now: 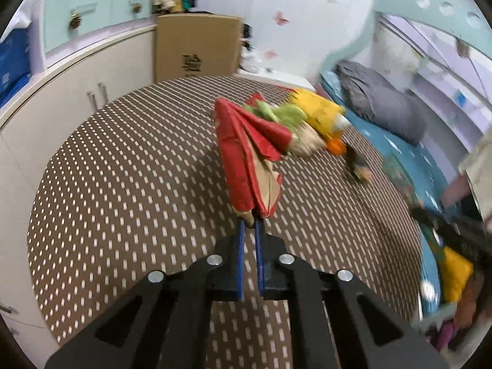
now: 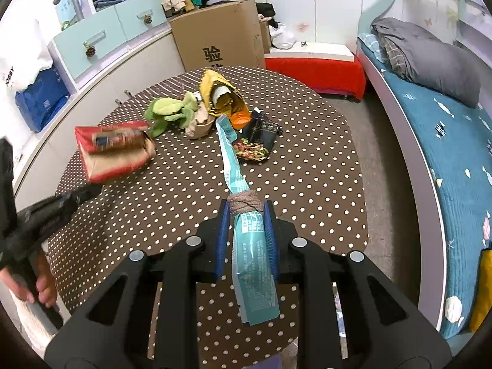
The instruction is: Collect trash
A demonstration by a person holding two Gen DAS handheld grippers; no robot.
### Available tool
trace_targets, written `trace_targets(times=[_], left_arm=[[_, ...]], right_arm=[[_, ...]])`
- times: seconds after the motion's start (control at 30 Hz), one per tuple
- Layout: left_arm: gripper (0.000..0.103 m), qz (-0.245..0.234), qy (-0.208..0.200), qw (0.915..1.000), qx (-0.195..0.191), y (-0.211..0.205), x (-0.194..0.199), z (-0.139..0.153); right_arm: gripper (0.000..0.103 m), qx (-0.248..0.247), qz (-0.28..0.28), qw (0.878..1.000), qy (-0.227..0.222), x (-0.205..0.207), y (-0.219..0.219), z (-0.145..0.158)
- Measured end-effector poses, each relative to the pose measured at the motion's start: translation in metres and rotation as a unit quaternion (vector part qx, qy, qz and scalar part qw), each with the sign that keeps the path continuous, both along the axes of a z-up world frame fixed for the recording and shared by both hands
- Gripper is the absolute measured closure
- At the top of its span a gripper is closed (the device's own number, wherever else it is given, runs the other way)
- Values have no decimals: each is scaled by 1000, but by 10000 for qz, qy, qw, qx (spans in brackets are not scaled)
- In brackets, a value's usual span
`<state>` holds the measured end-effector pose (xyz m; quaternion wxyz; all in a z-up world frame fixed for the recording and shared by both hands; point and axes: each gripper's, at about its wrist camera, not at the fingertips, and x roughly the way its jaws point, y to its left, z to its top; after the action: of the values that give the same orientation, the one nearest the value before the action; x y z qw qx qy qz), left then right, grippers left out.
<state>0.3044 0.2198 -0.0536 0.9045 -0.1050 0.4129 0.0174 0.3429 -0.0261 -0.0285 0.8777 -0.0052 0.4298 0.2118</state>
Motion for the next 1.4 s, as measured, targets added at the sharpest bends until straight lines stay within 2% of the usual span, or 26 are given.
trace_targets(times=[0.1,0.13,0.17,0.2,0.23,0.3,0.4,0.5,0.57,0.7,0.73,0.77,0.8,0.9,1.17,1.4], left_arm=[[93,-157,108,9997,147,-9,-18,0],[76,-229,139,9995,156,-10,-22,-1],[35,-359,151,9992,131,-10,-26,-2],[15,-437,98,9989,119,-11,-27,-2],[5,-455,-38,9989,121,-10,-28,-1],[5,-405,-139,9989,166,-7,-27,1],[5,-104,144,9998,100,3,-8,-2],[5,111,218,9997,24,13,7,-6],[5,105,262,9996,55,15,19,-10],[6,-146,700,9973,188,5,49,-30],[13,-134,702,9967,391,1,50,-31],[26,-72,715,9953,650,-4,49,-30],[26,-57,728,9950,680,-6,47,-29],[27,-62,702,9968,383,-4,40,-25],[27,-47,475,9979,444,-19,14,-5],[27,-334,310,9979,466,-56,4,7]], right_arm=[[81,-7,27,10000,-17,-5,-3,1],[81,-6,28,10000,-13,-5,-3,1],[81,-5,27,10000,-9,-6,-4,1],[81,-8,19,10000,-6,-7,-4,0],[81,-10,16,10000,-5,-7,-5,0],[81,-3,5,10000,13,-7,-6,0],[81,-16,-16,10000,54,-4,-6,-2],[81,-38,3,10000,79,0,-4,-4],[81,-59,24,9999,106,4,-1,-6],[81,-108,28,9997,220,12,4,-12],[81,-110,29,9997,234,13,5,-12],[81,-114,35,9997,234,13,5,-12],[81,-117,43,9997,223,13,5,-12],[81,-107,20,9997,198,11,4,-10],[81,-40,-19,10000,71,-7,-9,-1],[81,-11,-178,9998,-52,-27,-36,7]])
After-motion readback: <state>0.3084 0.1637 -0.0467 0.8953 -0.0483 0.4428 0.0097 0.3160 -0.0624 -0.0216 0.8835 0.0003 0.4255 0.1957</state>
